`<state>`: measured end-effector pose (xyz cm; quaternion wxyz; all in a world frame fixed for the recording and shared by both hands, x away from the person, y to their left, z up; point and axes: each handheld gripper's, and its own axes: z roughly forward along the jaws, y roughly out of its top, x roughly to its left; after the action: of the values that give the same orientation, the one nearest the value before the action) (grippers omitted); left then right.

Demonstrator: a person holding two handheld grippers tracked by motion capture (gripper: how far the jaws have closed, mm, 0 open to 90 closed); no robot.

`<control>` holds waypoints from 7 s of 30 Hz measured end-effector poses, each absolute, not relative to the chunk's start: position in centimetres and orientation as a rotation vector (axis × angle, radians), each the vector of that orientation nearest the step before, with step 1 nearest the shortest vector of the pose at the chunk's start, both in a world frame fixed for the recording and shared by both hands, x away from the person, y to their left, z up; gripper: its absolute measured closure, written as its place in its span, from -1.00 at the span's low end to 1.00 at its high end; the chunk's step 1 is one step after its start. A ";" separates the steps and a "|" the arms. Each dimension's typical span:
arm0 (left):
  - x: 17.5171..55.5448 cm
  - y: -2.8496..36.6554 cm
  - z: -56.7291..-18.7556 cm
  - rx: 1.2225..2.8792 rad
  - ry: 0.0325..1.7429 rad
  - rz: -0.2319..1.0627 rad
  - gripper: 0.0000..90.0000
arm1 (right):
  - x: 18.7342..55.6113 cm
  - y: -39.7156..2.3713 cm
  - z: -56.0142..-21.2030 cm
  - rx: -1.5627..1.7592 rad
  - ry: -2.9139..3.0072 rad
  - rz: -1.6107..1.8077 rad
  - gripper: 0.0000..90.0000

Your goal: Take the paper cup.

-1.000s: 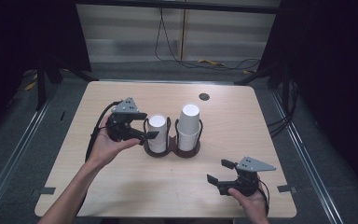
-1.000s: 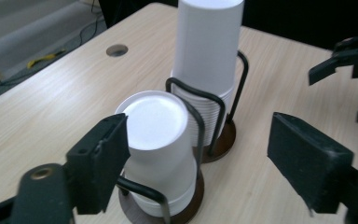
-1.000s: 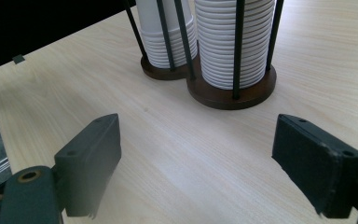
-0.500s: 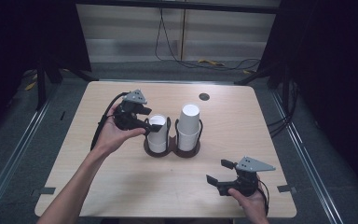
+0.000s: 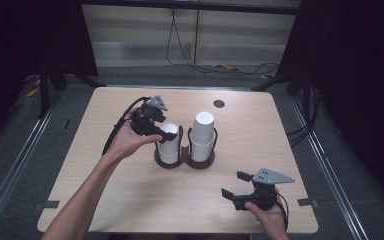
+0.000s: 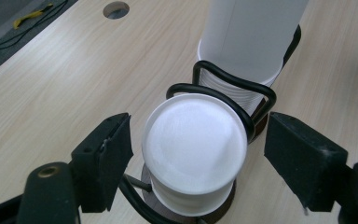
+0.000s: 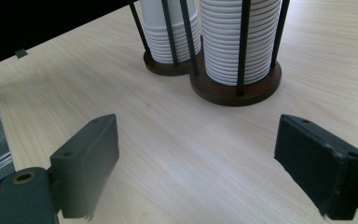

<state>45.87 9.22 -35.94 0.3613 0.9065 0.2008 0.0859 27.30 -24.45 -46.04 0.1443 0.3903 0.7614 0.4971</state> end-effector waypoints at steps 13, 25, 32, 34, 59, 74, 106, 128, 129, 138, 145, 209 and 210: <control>47.0 8.4 -37.4 2.430 0.514 0.164 -0.43 | 27.4 -24.5 -46.1 1.132 2.201 1.427 -0.69; 47.3 7.6 -37.8 2.497 0.485 0.128 -0.33 | 27.3 -24.5 -46.1 1.130 2.204 1.424 -0.69; 47.3 7.5 -37.6 2.510 0.498 0.147 -0.30 | 27.3 -24.5 -46.1 1.133 2.204 1.423 -0.69; 47.4 7.7 -37.4 2.506 0.500 0.142 -0.29 | 27.3 -24.5 -46.1 1.134 2.203 1.422 -0.69; 47.2 8.0 -36.0 2.445 0.508 0.132 -0.22 | 27.4 -24.5 -46.1 1.148 2.202 1.433 -0.69; 47.1 9.3 -34.6 2.397 0.499 0.142 -0.21 | 27.4 -24.4 -46.1 1.145 2.203 1.435 -0.69; 46.0 12.5 -32.1 2.174 0.556 0.162 -0.20 | 27.4 -24.3 -46.2 1.147 2.206 1.439 -0.69; 44.3 15.1 -30.8 1.988 0.552 0.231 -0.21 | 27.4 -24.1 -46.1 1.142 2.201 1.434 -0.69; 44.1 15.4 -30.8 1.974 0.549 0.234 -0.20 | 27.4 -24.1 -46.1 1.142 2.199 1.434 -0.69; 42.9 16.5 -30.9 1.912 0.526 0.234 -0.21 | 27.4 -24.0 -45.9 1.133 2.194 1.443 -0.69; 41.4 17.3 -31.3 1.878 0.498 0.241 -0.21 | 27.3 -23.3 -45.3 1.103 2.187 1.463 -0.69; 34.9 11.6 -38.9 1.944 0.219 -0.076 -0.21 | 29.5 -16.0 -43.5 0.701 2.321 1.671 -0.71; 34.8 11.5 -38.9 1.948 0.215 -0.078 -0.21 | 29.4 -15.8 -43.6 0.701 2.323 1.667 -0.71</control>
<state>34.81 11.53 -38.88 0.5564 0.8252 0.0910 -0.0329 29.43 -15.83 -43.60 0.0989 0.2371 0.7852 0.5634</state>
